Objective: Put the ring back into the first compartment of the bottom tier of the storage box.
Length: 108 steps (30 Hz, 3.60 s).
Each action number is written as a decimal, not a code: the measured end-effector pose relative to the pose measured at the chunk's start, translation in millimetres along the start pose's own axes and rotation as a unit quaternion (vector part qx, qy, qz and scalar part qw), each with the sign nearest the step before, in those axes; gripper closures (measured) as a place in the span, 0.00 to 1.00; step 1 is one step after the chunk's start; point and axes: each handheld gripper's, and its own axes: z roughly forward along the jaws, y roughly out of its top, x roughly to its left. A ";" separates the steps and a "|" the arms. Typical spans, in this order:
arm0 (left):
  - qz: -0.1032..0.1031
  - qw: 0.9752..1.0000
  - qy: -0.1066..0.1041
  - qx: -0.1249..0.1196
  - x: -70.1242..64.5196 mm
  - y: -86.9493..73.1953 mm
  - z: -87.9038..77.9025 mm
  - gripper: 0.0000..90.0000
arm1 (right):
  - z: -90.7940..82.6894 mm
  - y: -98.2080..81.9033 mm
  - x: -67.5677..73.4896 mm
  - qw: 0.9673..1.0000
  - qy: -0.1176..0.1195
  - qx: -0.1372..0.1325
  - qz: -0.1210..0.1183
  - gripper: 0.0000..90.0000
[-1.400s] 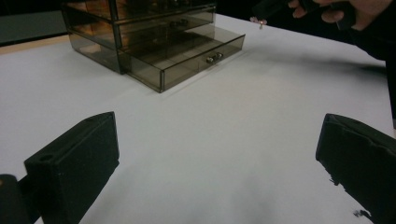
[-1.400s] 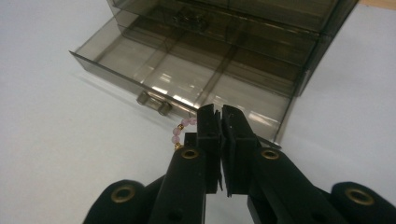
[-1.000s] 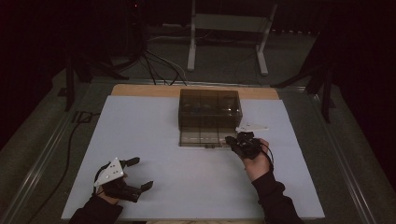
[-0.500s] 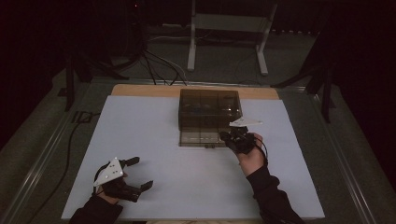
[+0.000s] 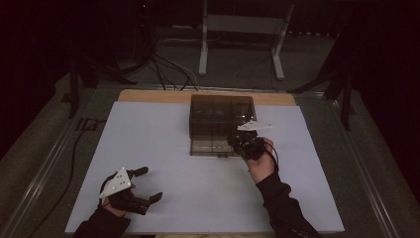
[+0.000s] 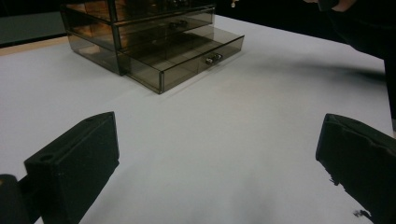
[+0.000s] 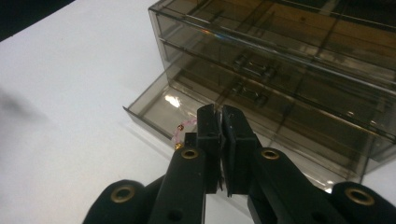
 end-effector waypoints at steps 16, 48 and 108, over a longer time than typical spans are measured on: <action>-0.002 1.000 -0.001 -0.002 0.6 -0.1 -0.7 0.01 | 13.2 23.1 17.0 1.000 0.013 -0.004 -0.015 0.97; -0.004 1.000 -0.005 -0.006 0.3 0.4 -0.9 0.01 | 55.3 52.9 33.0 0.999 0.027 0.017 -0.010 0.97; -0.005 1.000 -0.004 -0.002 1.1 0.3 0.1 0.01 | 67.1 37.5 37.7 0.995 0.098 0.022 -0.001 0.19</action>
